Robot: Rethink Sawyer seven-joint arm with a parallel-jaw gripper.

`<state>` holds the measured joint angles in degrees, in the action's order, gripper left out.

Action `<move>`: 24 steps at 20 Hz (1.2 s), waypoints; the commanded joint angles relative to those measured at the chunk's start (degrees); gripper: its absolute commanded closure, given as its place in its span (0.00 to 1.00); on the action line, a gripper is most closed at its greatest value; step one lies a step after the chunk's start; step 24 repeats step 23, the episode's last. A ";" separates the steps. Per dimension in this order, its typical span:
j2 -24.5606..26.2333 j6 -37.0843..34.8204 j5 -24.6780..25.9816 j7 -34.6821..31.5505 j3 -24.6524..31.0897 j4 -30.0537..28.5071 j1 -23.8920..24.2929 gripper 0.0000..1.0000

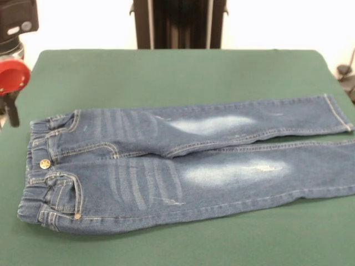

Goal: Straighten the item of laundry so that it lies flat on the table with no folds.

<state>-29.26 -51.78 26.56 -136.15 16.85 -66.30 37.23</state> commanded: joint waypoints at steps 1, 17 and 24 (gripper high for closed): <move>-2.31 7.94 0.06 4.19 4.32 -10.39 -5.65 0.00; -1.45 11.19 -2.34 -5.31 -0.74 -9.58 -13.84 0.00; 0.37 12.27 -2.15 -4.35 -1.37 -7.94 -14.00 0.00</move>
